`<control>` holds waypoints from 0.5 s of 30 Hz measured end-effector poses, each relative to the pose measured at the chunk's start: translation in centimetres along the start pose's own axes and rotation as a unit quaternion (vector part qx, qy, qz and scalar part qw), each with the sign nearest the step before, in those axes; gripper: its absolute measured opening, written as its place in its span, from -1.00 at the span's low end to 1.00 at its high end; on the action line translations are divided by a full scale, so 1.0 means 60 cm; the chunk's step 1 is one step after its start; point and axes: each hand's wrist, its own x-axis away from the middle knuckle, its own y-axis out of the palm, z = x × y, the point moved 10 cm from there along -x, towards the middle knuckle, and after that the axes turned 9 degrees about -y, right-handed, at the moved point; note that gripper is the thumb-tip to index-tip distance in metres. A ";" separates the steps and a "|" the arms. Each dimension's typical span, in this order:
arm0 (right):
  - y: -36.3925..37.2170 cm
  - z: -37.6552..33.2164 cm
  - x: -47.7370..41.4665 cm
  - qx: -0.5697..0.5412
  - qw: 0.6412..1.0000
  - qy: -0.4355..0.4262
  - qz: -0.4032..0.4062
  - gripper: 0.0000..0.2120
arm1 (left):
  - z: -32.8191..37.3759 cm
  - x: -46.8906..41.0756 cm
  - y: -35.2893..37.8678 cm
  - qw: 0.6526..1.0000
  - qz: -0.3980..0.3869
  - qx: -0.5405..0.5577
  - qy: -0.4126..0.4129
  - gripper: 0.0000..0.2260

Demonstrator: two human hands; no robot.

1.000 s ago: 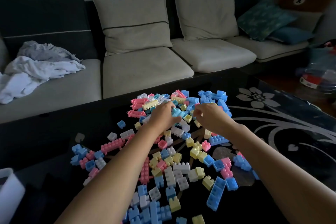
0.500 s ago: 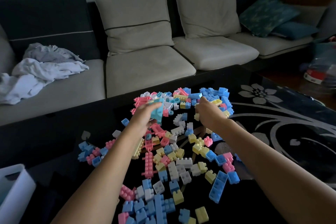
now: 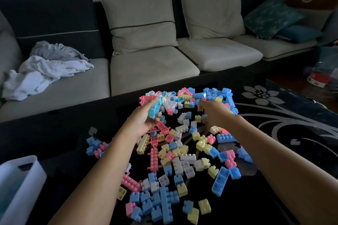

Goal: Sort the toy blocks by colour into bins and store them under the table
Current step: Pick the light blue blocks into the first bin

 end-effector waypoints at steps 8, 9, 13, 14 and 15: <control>-0.041 -0.063 -0.081 -0.118 0.991 -0.006 0.064 -0.82 | 0.021 0.027 -0.054 0.997 0.050 -0.039 0.041 -0.77; -0.026 -0.073 -0.093 -0.112 0.993 -0.002 0.046 -0.80 | 0.022 0.030 -0.062 0.997 0.055 -0.041 0.044 -0.77; 0.035 -0.101 -0.128 -0.038 0.998 0.011 -0.052 -0.73 | 0.023 0.042 -0.103 0.995 0.074 -0.048 0.042 -0.75; 0.035 -0.104 -0.126 -0.014 0.998 0.016 -0.057 -0.72 | 0.022 0.044 -0.115 0.995 0.083 -0.045 0.039 -0.75; 0.035 -0.110 -0.125 0.019 0.998 0.012 -0.054 -0.71 | 0.022 0.046 -0.128 0.994 0.092 -0.040 0.036 -0.76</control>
